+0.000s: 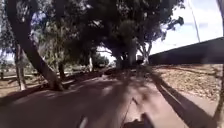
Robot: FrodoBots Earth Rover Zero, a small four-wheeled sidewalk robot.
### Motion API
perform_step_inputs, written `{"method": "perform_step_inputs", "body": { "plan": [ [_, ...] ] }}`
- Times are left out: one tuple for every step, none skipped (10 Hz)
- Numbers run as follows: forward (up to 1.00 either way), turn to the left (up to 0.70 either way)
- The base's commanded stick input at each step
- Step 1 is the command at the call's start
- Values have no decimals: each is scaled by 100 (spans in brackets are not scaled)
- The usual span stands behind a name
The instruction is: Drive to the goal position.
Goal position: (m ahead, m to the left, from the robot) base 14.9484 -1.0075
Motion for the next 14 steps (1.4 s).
{"method": "perform_step_inputs", "body": {
  "plan": [
    [66, 27],
    [66, 30],
    [66, 33],
    [66, 22],
    [66, 11],
    [66, 0],
    [66, 0],
    [66, 0],
    [66, 0],
    [66, 0],
    [66, 13],
    [66, 24],
    [66, 27],
    [66, 13]
  ]
}}
